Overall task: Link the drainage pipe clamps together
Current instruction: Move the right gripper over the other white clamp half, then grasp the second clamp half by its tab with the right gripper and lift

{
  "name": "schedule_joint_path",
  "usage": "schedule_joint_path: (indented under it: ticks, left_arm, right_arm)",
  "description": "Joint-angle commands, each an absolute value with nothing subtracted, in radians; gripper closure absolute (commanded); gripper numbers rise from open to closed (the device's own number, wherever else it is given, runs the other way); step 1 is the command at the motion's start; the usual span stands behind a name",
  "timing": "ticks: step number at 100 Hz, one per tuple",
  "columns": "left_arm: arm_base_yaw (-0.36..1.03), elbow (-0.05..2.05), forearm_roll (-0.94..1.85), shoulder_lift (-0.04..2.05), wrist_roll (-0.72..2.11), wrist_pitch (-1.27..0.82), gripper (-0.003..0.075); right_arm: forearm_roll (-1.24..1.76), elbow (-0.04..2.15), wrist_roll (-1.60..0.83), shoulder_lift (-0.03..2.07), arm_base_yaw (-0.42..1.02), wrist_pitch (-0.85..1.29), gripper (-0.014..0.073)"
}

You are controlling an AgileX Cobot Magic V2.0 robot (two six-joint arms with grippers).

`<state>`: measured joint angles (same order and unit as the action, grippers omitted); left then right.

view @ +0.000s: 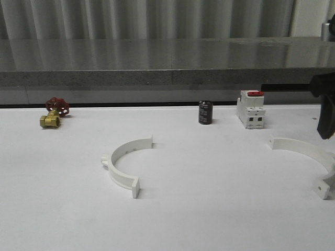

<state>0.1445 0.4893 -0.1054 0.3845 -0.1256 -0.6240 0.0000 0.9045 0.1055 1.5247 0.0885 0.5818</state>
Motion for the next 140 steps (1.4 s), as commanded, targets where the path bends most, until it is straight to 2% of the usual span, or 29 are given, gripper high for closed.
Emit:
schedule_joint_path:
  ticks: [1,15,77,99,112,127,140]
  left_arm:
    - [0.144,0.517,-0.102,0.390,-0.126,-0.550,0.0741]
    - [0.144,0.517,-0.102,0.390,-0.126,-0.550,0.0741]
    - [0.144,0.517,-0.102,0.390,-0.126,-0.550,0.0741]
    - [0.144,0.517,-0.102,0.390,-0.126,-0.550,0.0741]
    - [0.144,0.517,-0.102,0.390,-0.126,-0.550,0.0741]
    - [0.144,0.517,-0.102,0.390,-0.126,-0.550,0.0741]
    - [0.144,0.517,-0.102,0.390,-0.126,-0.550,0.0741]
  right_arm:
    - [0.000,0.968,0.095,1.558,0.089,0.539,0.0087]
    - [0.000,1.003,0.092,1.631,0.089,0.534,0.0128]
    - [0.000,1.040,0.057,1.756,0.089,0.507,0.0137]
    - [0.000,1.040,0.057,1.756,0.089,0.505,0.0356]
    - [0.000,1.040,0.057,1.756,0.089,0.501,0.0424]
    - [0.000,1.047,0.057,1.756,0.089,0.511,0.0542]
    - [0.000,1.059,0.057,1.756,0.089,0.511,0.0572]
